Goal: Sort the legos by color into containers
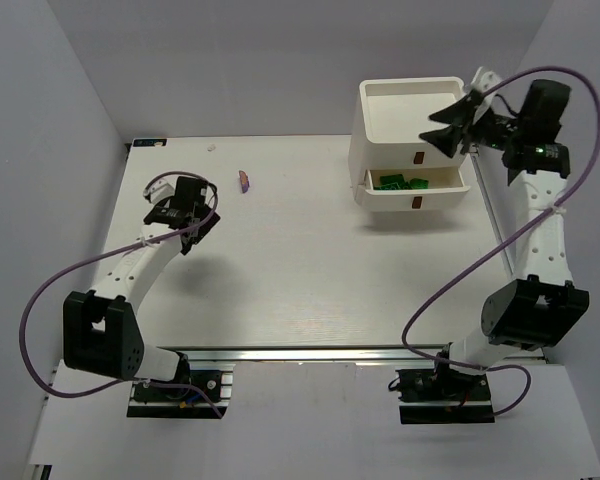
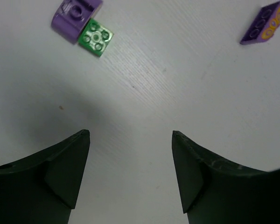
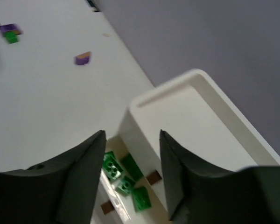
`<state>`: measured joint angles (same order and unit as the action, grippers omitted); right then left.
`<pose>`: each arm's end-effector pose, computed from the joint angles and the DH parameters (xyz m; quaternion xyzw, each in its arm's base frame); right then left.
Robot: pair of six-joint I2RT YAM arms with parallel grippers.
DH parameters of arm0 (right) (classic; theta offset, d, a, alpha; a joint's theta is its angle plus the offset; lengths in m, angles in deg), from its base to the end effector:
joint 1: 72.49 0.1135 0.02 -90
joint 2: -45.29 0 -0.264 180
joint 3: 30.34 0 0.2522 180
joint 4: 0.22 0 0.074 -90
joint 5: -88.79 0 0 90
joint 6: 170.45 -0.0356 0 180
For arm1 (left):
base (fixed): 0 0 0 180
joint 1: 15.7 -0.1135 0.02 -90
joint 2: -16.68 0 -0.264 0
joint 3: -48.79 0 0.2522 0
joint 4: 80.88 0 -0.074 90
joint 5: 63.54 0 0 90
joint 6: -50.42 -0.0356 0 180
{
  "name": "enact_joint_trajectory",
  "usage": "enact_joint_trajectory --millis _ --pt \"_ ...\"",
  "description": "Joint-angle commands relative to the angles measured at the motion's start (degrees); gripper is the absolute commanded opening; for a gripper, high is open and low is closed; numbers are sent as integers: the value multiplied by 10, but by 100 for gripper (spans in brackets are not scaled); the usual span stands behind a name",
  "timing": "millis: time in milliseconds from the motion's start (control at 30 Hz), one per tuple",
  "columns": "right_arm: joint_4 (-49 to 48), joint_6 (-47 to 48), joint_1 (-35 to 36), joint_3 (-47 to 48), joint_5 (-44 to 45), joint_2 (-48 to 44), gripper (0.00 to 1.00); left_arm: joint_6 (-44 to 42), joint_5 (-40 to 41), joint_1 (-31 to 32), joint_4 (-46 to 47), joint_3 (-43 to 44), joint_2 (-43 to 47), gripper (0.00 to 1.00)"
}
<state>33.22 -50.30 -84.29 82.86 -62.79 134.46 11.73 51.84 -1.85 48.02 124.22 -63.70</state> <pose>0.3355 -0.0381 0.4653 -0.4313 0.5940 0.1657 0.6585 0.2818 -0.0538 0.2640 -0.3604 0.8631 0.0237 0.3531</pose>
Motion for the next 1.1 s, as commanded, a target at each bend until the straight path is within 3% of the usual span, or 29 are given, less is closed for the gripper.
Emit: enact_joint_trajectory --millis 0,133,400,533,733,1067 --pt "146 172 54 -15 -100 -6 52 123 -30 -24 -46 -17 42 82" --pt "213 226 135 -50 -74 -10 50 179 -21 -46 -82 -3 23 86" --pt "105 133 207 -144 12 -23 61 251 -34 -97 -179 116 -118 90" --pt "70 98 224 -177 38 -30 64 254 -49 -119 -196 165 -166 91" --pt "37 67 235 -204 58 -34 65 259 -80 -136 -179 166 -203 92" --pt "41 60 238 -215 69 -35 66 257 -70 -157 -162 200 -290 92"
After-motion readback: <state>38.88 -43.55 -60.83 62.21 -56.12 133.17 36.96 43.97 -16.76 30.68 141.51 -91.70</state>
